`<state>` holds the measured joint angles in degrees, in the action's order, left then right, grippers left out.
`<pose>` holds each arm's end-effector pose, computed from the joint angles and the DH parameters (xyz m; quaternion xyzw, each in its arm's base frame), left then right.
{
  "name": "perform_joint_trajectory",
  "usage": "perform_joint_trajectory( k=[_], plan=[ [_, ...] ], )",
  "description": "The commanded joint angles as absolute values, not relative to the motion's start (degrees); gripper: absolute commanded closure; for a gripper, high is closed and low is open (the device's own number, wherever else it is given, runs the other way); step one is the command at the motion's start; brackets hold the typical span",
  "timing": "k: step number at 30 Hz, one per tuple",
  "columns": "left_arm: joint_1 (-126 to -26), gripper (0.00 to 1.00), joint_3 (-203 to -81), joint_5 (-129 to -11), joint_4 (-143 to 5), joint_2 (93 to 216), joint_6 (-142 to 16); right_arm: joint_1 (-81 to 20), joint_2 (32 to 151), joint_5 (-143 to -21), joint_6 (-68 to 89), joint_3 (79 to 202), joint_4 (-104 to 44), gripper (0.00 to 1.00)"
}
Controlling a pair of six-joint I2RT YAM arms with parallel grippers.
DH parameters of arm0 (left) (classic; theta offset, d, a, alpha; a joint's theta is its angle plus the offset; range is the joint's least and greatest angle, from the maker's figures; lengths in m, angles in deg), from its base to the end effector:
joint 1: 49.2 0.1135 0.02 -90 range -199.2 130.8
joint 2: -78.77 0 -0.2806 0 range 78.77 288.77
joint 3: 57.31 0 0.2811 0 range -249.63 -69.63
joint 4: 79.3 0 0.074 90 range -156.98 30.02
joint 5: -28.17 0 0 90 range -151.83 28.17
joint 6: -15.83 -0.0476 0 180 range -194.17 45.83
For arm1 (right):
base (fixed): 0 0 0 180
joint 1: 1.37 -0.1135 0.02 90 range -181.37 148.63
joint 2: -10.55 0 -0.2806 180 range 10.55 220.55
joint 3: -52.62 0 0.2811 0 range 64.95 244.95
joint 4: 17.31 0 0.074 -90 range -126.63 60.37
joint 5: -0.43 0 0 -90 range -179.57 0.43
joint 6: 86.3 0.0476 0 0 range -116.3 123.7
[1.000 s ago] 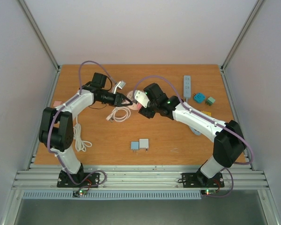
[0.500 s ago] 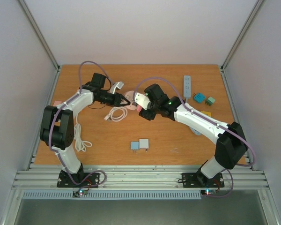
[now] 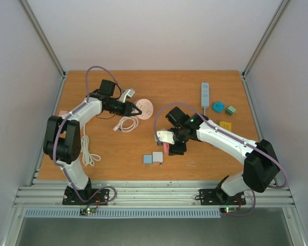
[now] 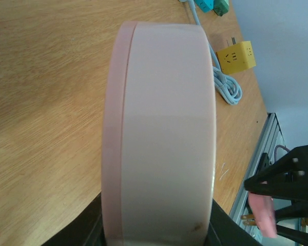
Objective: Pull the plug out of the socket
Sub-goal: Place the plug at the center of the board.
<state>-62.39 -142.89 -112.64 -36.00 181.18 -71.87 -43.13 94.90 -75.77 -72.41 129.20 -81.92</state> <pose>0.3822 -0.1275 0.2159 0.1929 0.8584 -0.4421 0.1748 0.2217 0.2131 0.2401 -0.8498 0.4905 0.0685 0.1803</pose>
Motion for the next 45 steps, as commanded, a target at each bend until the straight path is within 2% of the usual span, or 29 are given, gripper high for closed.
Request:
perform_joint_trajectory(
  k=[1, 22, 33, 35, 36, 37, 45],
  plan=[
    [-62.2, 0.99, -144.1, -114.1, -37.6, 178.7, -73.0, -42.9, 93.6, -77.5, -77.7, 124.0, -85.0, 0.67],
    [-62.9, 1.0, -145.5, -114.4, -35.9, 183.2, -73.8, -47.6, 102.0, -85.3, -77.8, 120.0, -73.8, 0.6],
    [-63.8, 1.0, -147.3, -114.6, -32.7, 186.3, -75.7, -48.6, 100.9, -87.2, -77.5, 118.6, -72.8, 0.37],
    [-64.3, 1.0, -147.7, -114.7, -31.9, 186.8, -76.5, -48.9, 100.1, -87.1, -77.1, 118.5, -72.8, 0.29],
    [-64.8, 0.99, -147.9, -114.7, -31.3, 187.0, -76.9, -49.0, 99.6, -86.9, -76.8, 118.5, -72.8, 0.2],
    [-65.1, 1.0, -148.3, -114.7, -30.8, 187.4, -77.2, -49.1, 99.1, -86.8, -76.6, 118.4, -72.9, 0.04],
    [-68.6, 1.0, -151.6, -115.5, -25.1, 190.4, -81.9, -50.0, 93.8, -87.6, -76.1, 118.7, -75.0, 0.02]
  ],
)
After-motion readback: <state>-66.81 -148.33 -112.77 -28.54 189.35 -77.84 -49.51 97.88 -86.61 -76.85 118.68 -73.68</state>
